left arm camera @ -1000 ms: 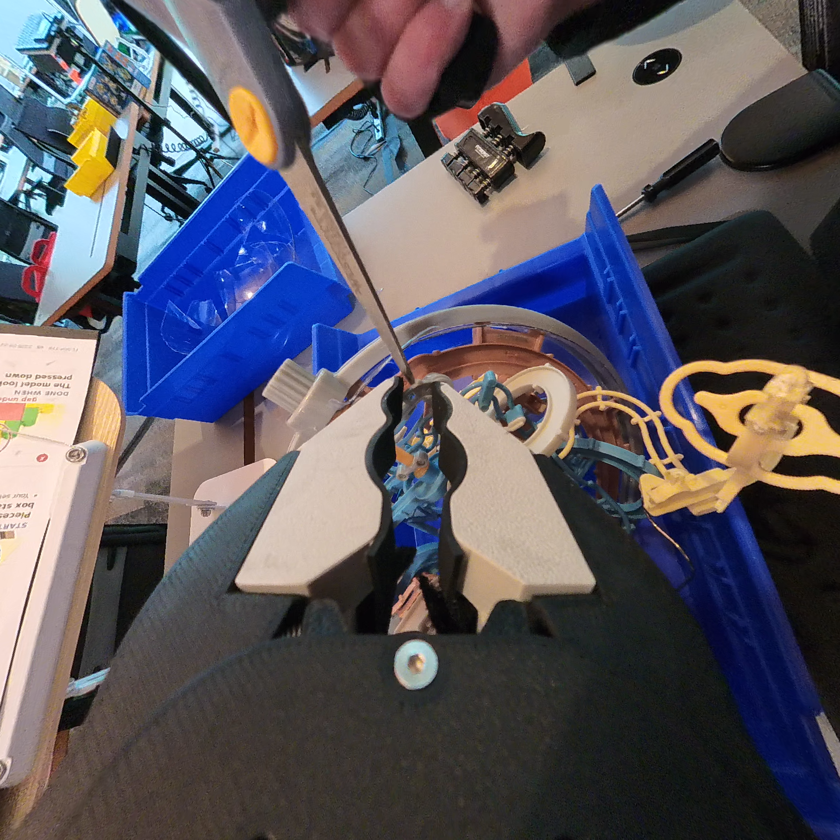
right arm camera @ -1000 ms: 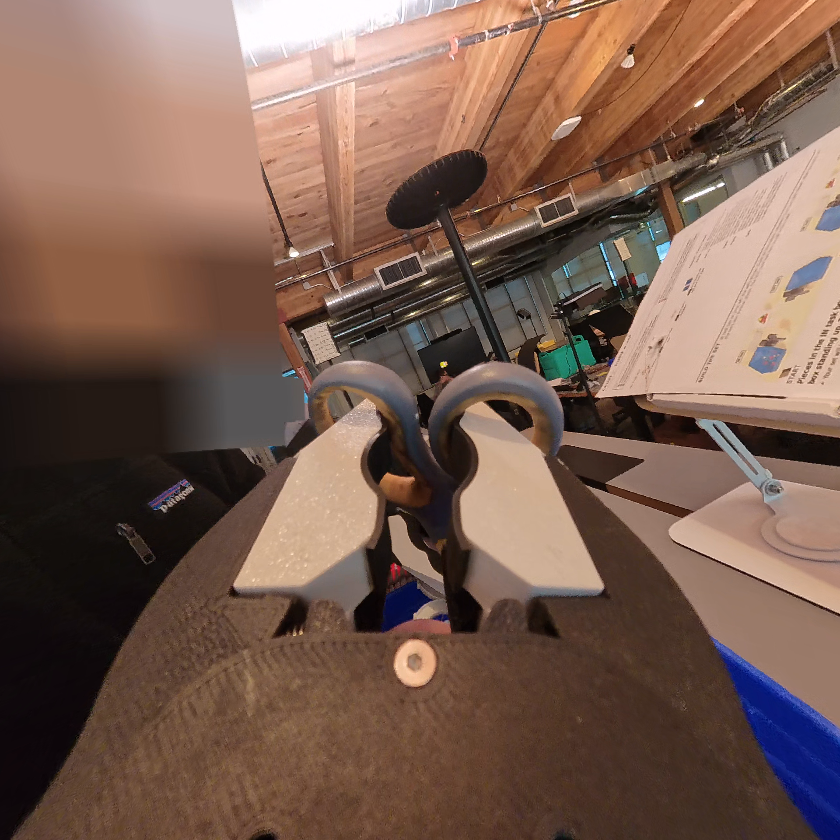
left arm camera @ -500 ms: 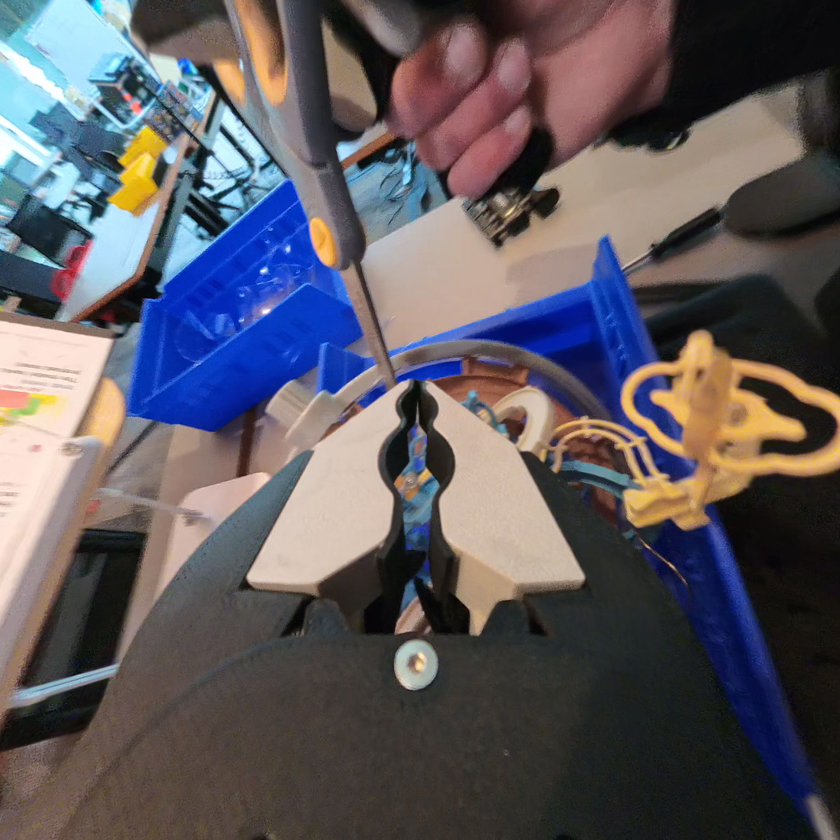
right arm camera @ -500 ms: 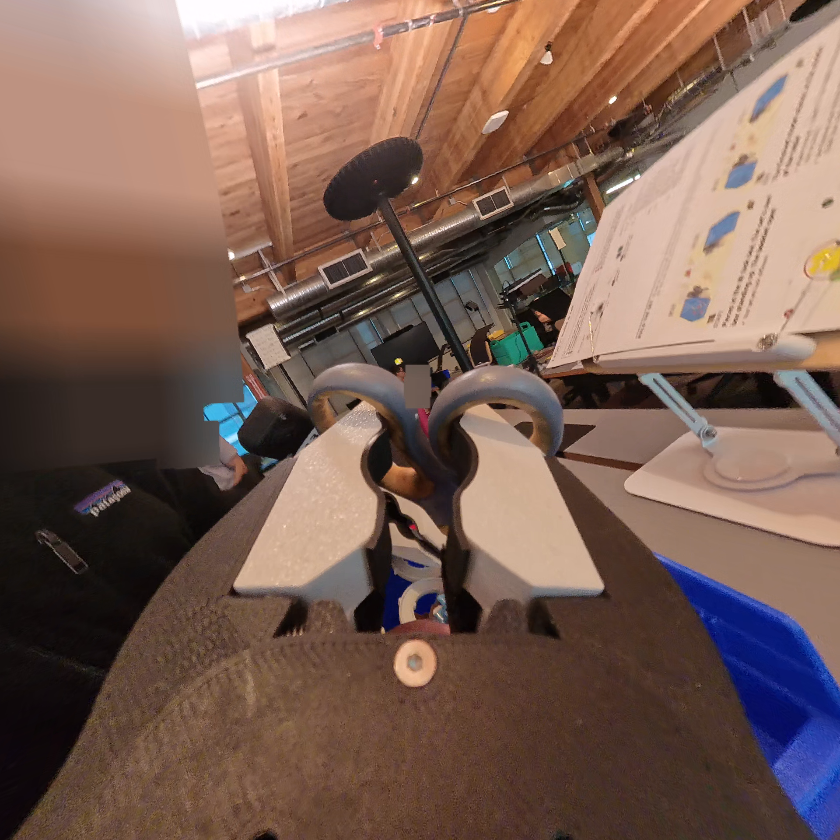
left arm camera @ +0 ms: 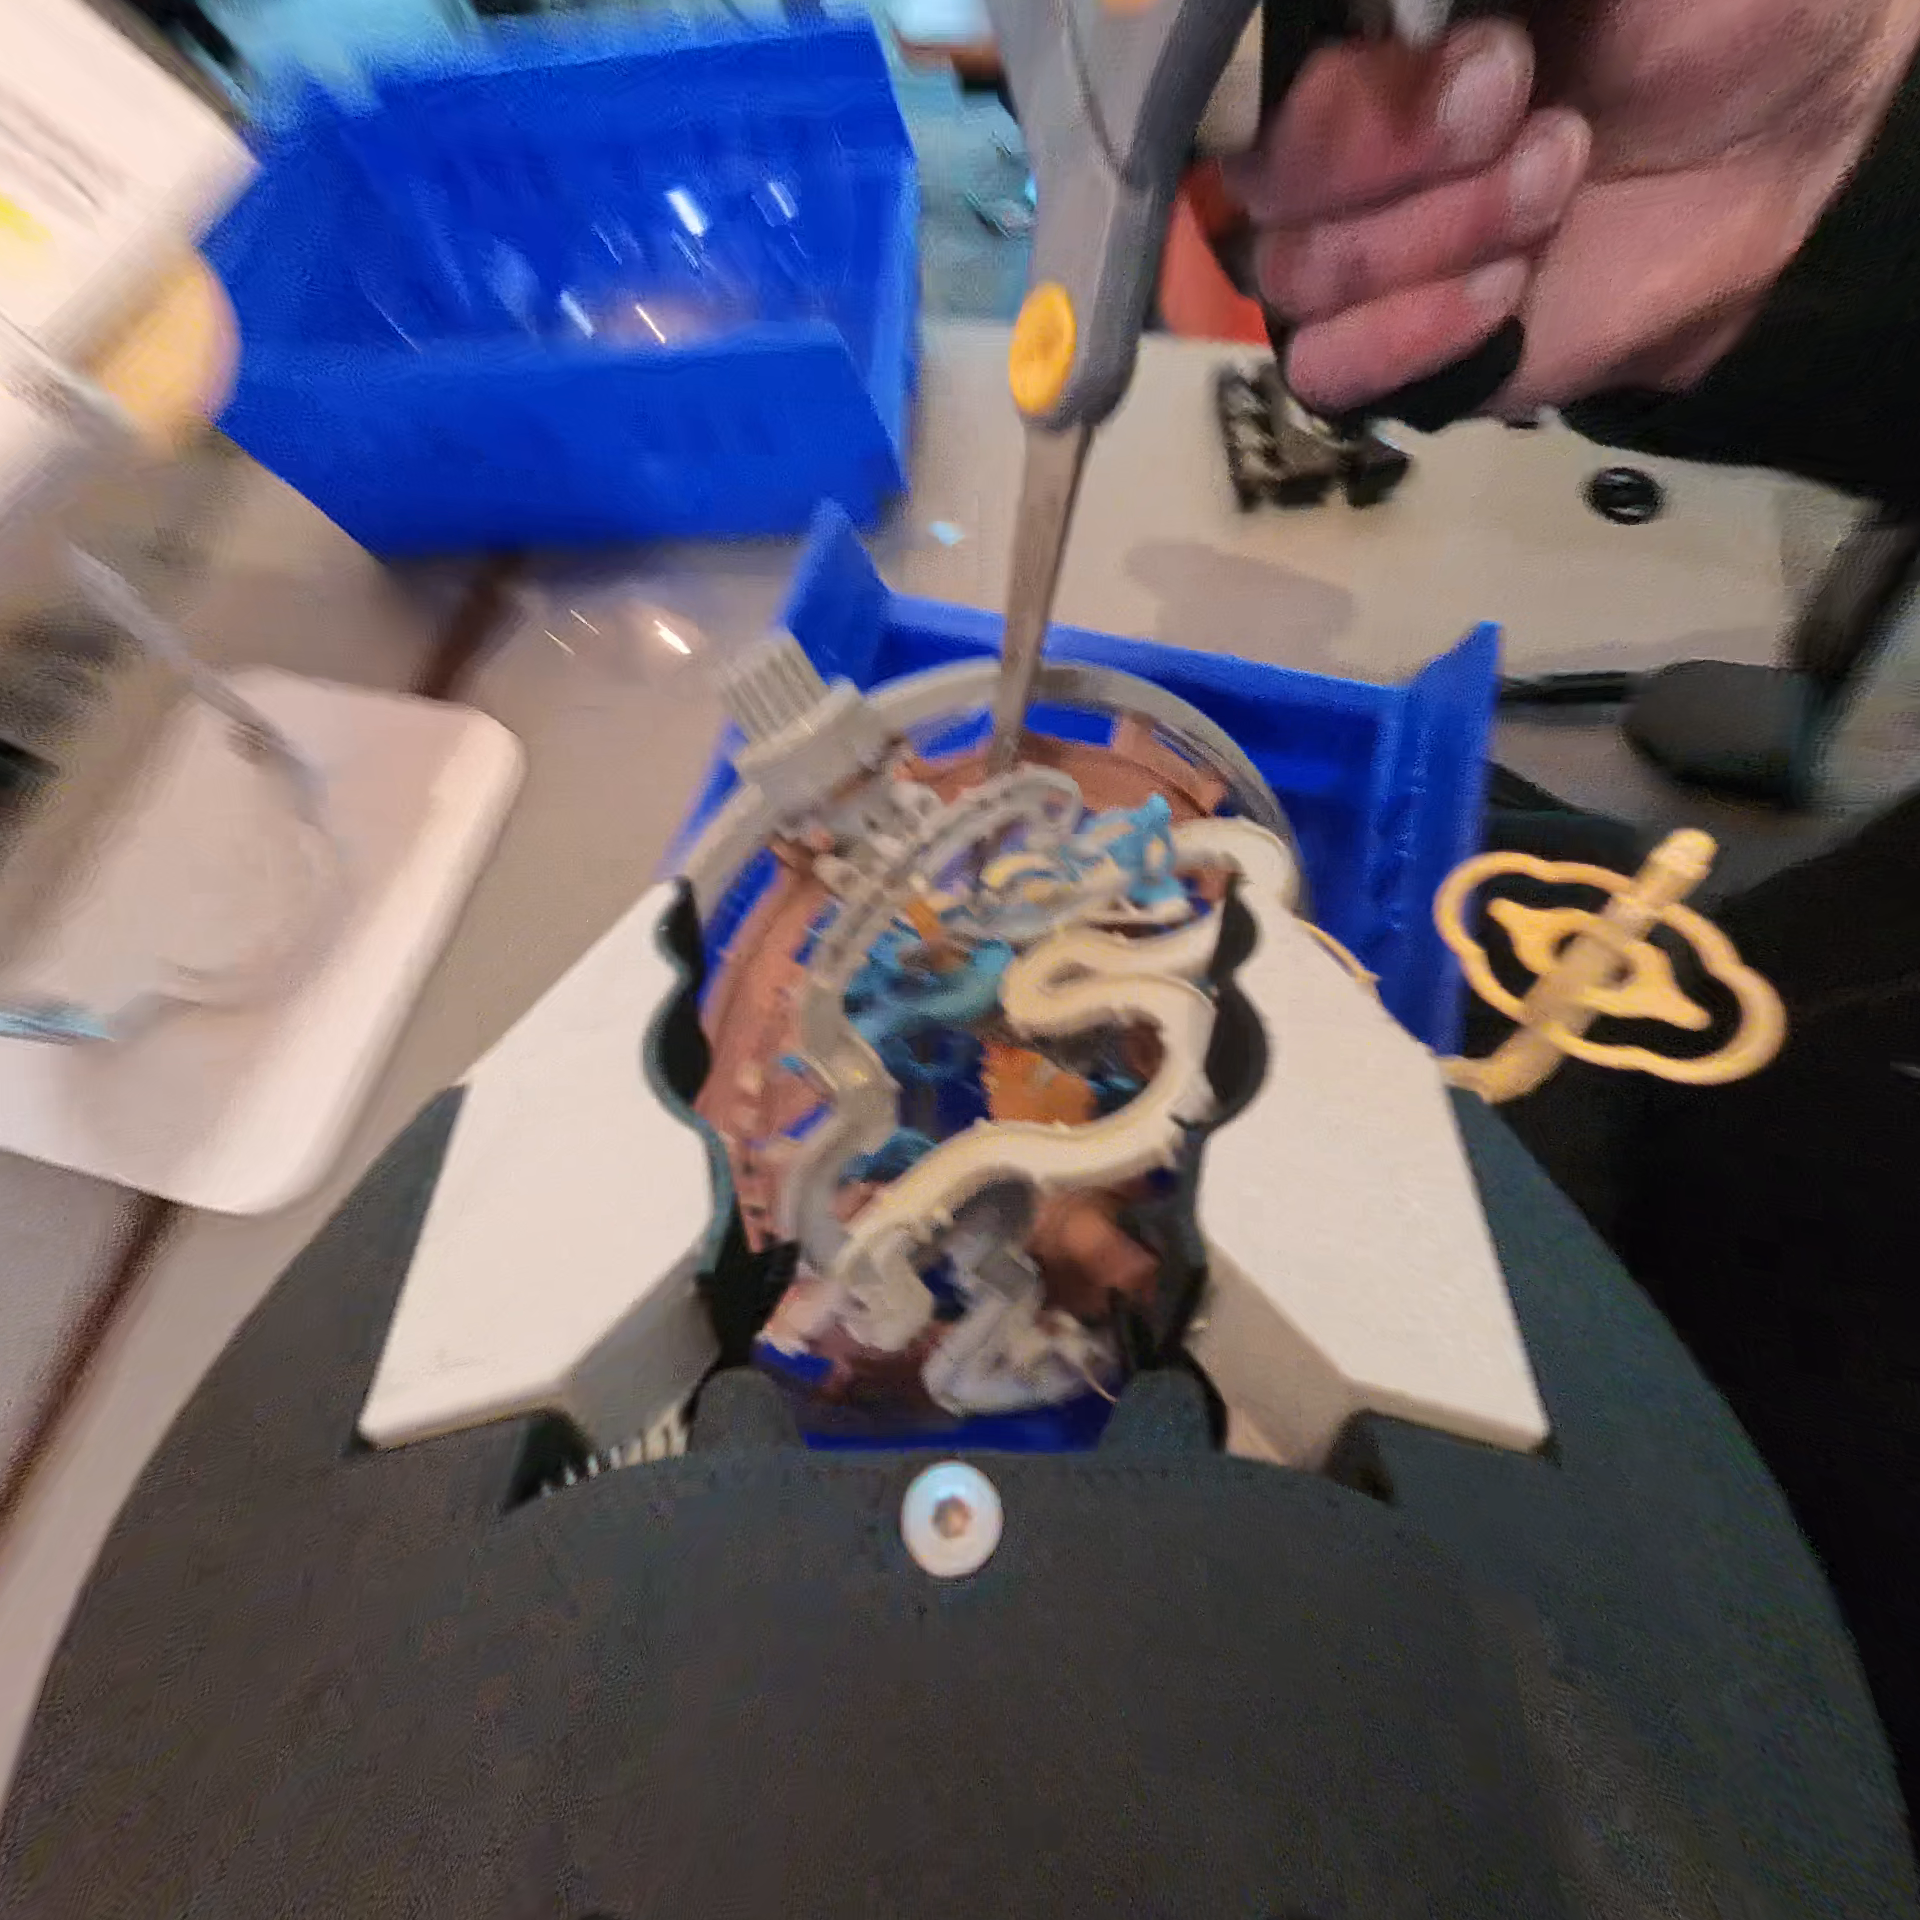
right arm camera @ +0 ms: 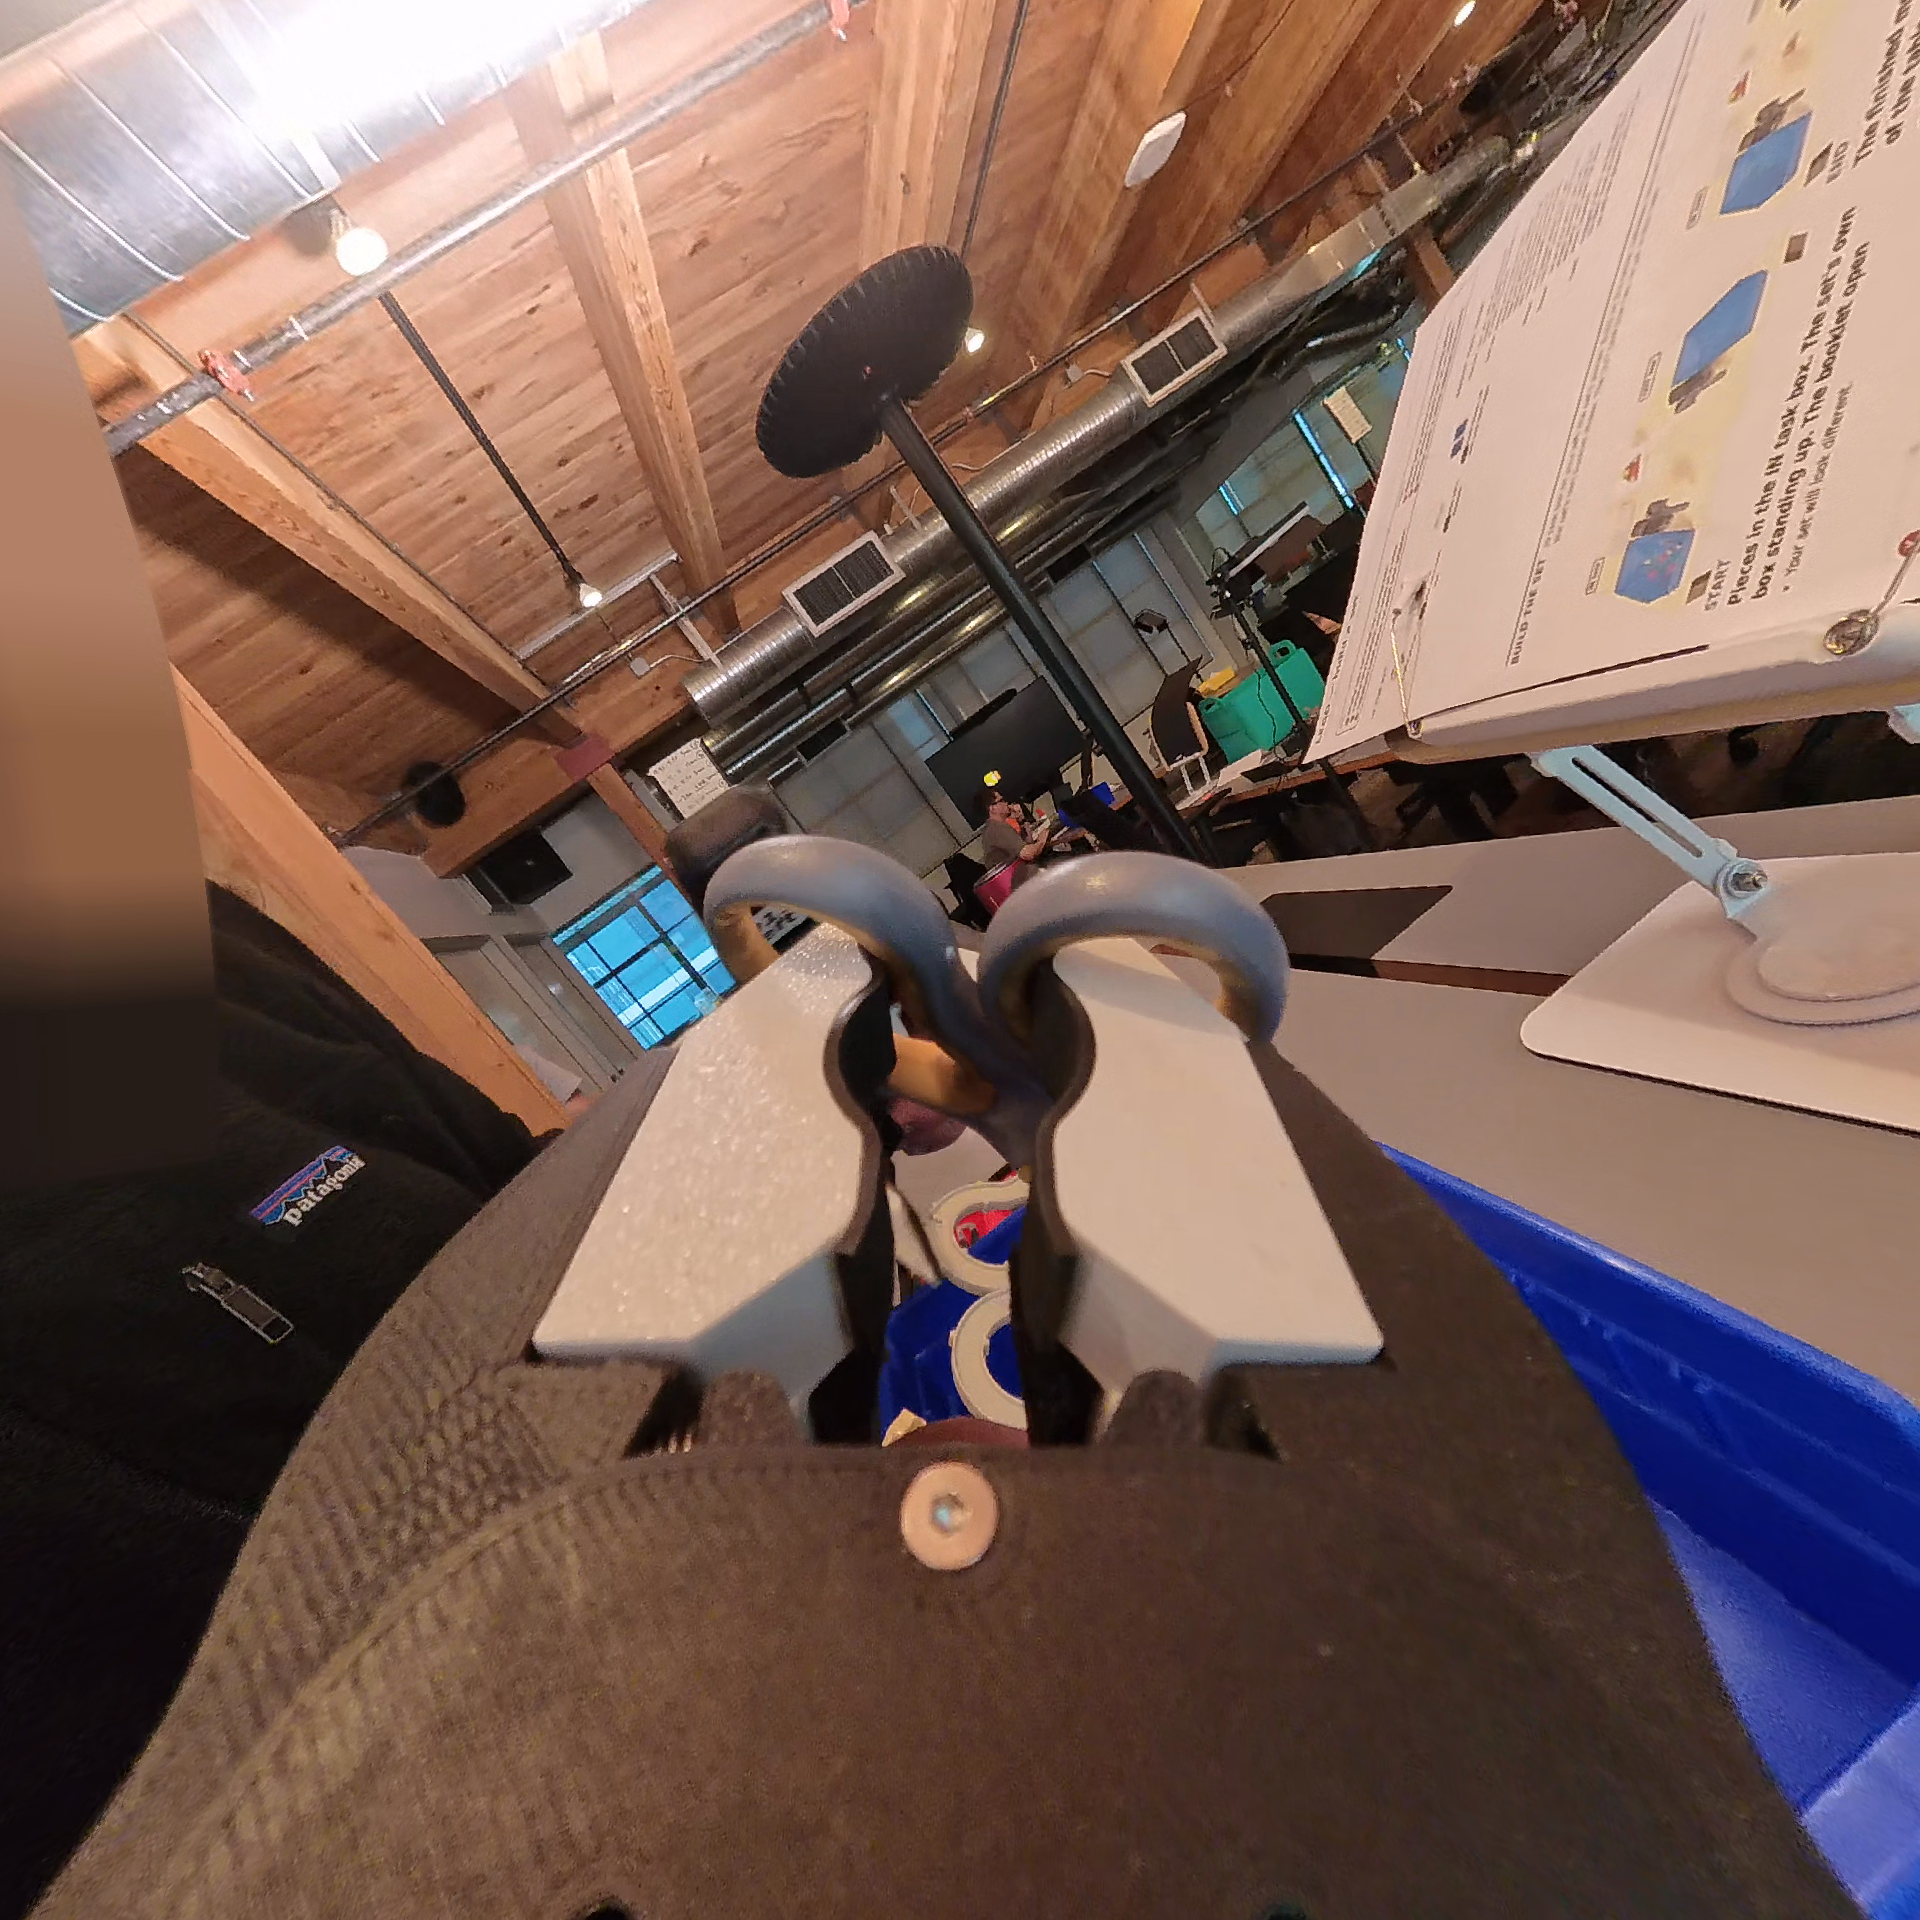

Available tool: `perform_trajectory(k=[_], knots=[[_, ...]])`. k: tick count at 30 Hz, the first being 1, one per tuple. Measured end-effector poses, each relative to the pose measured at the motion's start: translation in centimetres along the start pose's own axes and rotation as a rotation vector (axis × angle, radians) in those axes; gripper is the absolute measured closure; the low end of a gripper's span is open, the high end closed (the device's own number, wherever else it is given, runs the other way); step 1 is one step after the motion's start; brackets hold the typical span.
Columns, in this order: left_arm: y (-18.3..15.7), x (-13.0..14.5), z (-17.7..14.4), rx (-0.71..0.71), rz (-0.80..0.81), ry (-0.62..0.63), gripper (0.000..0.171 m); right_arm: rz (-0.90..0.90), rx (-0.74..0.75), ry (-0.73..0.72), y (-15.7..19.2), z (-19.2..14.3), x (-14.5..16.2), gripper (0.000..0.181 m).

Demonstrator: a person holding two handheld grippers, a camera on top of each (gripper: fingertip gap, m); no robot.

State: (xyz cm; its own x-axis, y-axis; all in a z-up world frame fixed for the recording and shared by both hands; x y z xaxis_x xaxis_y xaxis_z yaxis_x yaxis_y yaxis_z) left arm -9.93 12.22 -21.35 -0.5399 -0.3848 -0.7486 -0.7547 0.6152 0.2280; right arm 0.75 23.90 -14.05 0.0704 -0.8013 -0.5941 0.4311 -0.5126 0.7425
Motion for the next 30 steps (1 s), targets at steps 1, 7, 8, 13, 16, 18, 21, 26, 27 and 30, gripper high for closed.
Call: perform_trajectory(k=[1, 7, 8, 13, 16, 18, 21, 26, 27, 30], knots=[[-0.4, 0.7, 0.2, 0.079, -0.067, 0.038, 0.065, -0.003, -0.003, 0.008, 0.1, 0.1, 0.0, 0.163], [0.8, 2.1, 0.8, 0.064, -0.083, 0.129, 0.076, -0.011, 0.002, 0.058, 0.1, 0.8, -0.1, 0.162], [1.1, 2.0, 0.9, 0.051, -0.105, 0.113, 0.079, -0.004, 0.004, 0.065, 0.0, 0.8, -0.1, 0.162], [2.5, 1.8, 0.9, 0.049, -0.063, 0.153, 0.053, 0.035, 0.006, 0.063, -0.5, 0.6, -0.4, 0.162], [3.2, 1.6, 1.2, 0.09, -0.021, 0.197, 0.041, 0.043, 0.003, 0.059, -0.5, 0.6, -0.4, 0.162], [3.4, 1.8, 2.3, 0.134, -0.008, 0.218, 0.046, 0.036, 0.005, 0.063, -0.4, 0.7, -0.4, 0.162], [3.1, 2.1, 3.2, 0.306, -0.111, 0.206, 0.075, 0.041, -0.001, 0.068, -0.3, 0.9, -0.4, 0.163], [3.6, 3.0, 3.8, 0.318, -0.081, 0.222, 0.095, 0.078, 0.002, 0.071, -0.7, 0.8, -0.6, 0.162], [3.6, 2.9, 3.8, 0.313, -0.078, 0.213, 0.096, 0.09, 0.001, 0.069, -0.8, 0.8, -0.7, 0.163], [3.5, 2.8, 3.6, 0.293, -0.048, 0.17, 0.102, 0.154, 0.005, 0.055, -1.5, 0.9, -0.9, 0.164]])
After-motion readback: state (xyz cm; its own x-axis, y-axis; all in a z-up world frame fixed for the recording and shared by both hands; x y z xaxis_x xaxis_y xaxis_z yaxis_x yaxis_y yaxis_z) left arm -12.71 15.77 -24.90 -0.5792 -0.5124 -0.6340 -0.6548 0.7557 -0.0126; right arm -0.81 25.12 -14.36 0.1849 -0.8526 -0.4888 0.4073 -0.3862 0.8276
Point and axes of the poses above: each gripper's, where its closed fingertips meet, z out along the fingers, x out of its underside, y = z × x across the jaws, the point moved 4 cm from there along -z, back along the fingers, and after that the axes turned 13 degrees about z, right-handed, at the moved point
